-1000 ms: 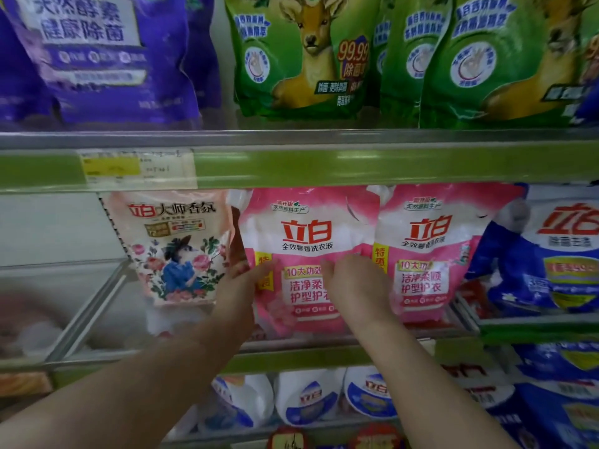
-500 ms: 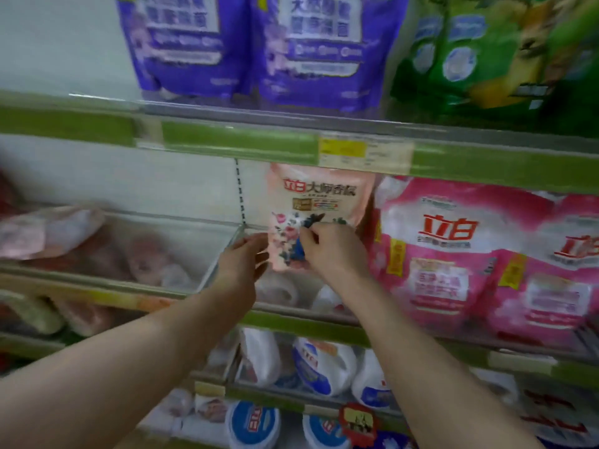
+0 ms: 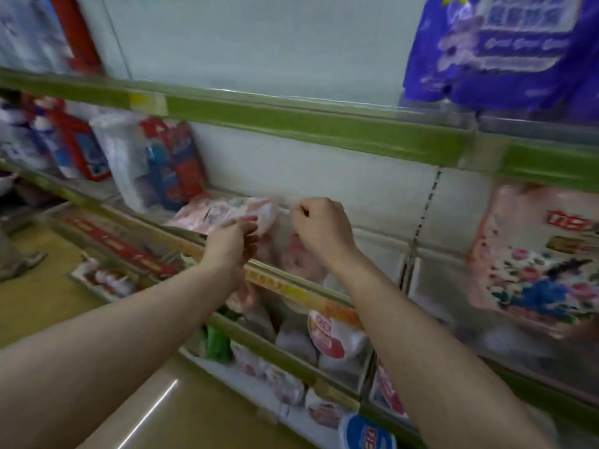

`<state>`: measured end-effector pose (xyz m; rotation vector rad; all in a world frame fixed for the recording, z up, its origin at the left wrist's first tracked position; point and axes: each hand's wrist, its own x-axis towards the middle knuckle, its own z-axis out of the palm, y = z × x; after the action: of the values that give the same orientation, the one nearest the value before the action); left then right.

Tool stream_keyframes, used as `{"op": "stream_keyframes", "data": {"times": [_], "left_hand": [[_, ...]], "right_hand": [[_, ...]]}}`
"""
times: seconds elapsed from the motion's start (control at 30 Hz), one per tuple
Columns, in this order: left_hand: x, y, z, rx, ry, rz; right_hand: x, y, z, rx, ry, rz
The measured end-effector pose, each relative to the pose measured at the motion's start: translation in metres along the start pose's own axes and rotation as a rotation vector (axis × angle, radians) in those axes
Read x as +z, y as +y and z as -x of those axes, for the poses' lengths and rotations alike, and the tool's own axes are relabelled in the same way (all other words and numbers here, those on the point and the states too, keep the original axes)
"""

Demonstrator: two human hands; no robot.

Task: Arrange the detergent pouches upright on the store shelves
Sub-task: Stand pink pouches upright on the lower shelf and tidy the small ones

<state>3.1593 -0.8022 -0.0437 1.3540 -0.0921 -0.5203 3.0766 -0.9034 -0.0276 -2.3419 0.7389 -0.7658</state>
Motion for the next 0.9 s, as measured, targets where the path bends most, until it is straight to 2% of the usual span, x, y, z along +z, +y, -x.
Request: {"op": "stream_keyframes", "data": {"times": [0.23,0.33,0.5,0.67,0.73,0.8,0.9], "left_hand": [[-0.064,0.007,-0.071,-0.118,0.165,0.085],[-0.085,0.003,-0.105,-0.186,0.242,0.079],[-0.105,-0.002,-0.146,-0.162,0.260,0.093],[-0.103,-0.004,-0.170,-0.153,0.310,0.058],[-0.101,-0.006,-0.172,-0.180,0.325,0.051],[-0.100,-0.007,-0.173,-0.203,0.318,0.043],[-0.100,-0.011,-0.176,-0.217,0.260,-0.011]], "right_hand": [[0.109,-0.019,-0.069,-0.028,-0.288,0.044],[0.161,-0.019,-0.091,-0.124,-0.467,0.187],[0.238,-0.009,-0.118,-0.326,-0.589,0.518],[0.263,-0.005,-0.128,-0.395,-0.524,0.933],[0.262,-0.007,-0.124,-0.487,-0.487,0.999],[0.252,-0.008,-0.124,-0.512,-0.452,0.897],[0.224,-0.012,-0.135,-0.381,-0.391,0.639]]}}
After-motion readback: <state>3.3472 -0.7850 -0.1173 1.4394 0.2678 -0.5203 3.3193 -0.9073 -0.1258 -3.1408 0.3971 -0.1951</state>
